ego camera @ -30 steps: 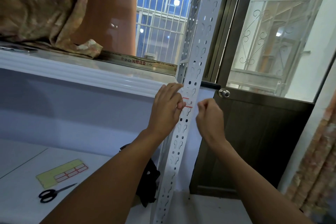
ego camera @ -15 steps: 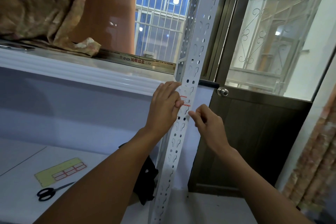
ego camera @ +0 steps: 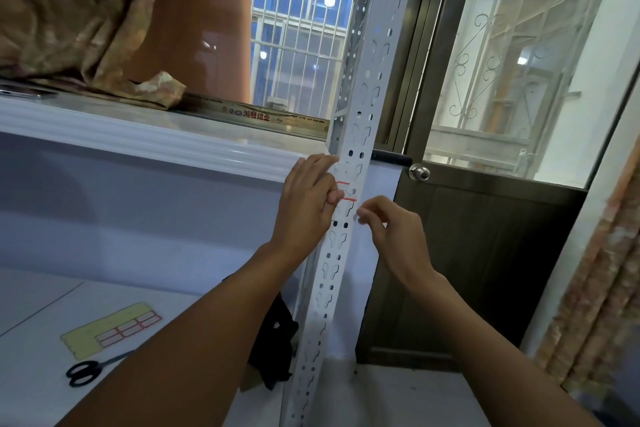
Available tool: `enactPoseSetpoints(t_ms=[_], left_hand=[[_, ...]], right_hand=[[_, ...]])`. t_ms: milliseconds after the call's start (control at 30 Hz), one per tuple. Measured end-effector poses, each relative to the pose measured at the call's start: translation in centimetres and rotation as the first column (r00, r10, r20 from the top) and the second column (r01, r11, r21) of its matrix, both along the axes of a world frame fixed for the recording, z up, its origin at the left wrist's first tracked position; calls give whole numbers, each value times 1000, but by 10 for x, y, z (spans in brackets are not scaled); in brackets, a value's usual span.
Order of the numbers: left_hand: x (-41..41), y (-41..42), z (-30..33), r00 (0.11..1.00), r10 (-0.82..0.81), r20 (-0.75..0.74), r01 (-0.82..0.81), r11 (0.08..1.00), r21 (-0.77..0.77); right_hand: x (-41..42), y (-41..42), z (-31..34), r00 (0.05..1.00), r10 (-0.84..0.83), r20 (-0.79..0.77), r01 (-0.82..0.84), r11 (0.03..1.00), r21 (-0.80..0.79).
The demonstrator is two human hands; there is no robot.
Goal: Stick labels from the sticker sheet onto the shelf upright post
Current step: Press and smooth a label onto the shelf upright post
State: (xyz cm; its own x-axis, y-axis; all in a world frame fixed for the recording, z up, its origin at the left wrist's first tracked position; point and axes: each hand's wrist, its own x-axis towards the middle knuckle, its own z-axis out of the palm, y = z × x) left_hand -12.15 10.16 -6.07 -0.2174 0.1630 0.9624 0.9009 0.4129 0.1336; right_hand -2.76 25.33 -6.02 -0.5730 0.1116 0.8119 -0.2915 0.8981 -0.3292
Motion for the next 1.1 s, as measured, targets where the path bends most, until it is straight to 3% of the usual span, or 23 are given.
enactPoseSetpoints(t_ms=[167, 367, 800, 967, 1100], left_hand=[[1, 0, 0, 1000, -5, 8, 5, 1000, 2], [3, 2, 0, 999, -26, 29, 25, 999, 30], [0, 6, -2, 999, -34, -15, 35, 996, 79], [5, 23, 2, 1000, 6, 29, -12, 975, 222], [4, 22, 4, 998, 68, 0, -67, 980, 186]], right_hand=[[-6, -3, -2, 997, -54, -62, 57, 997, 44], [-13, -4, 3, 989, 25, -143, -6, 991, 137], [-27, -1, -3, 943, 64, -327, 33, 959, 282], [-44, -7, -19, 903, -4, -430, 104, 973, 208], [-55, -21, -30, 874, -116, -473, 188, 976, 109]])
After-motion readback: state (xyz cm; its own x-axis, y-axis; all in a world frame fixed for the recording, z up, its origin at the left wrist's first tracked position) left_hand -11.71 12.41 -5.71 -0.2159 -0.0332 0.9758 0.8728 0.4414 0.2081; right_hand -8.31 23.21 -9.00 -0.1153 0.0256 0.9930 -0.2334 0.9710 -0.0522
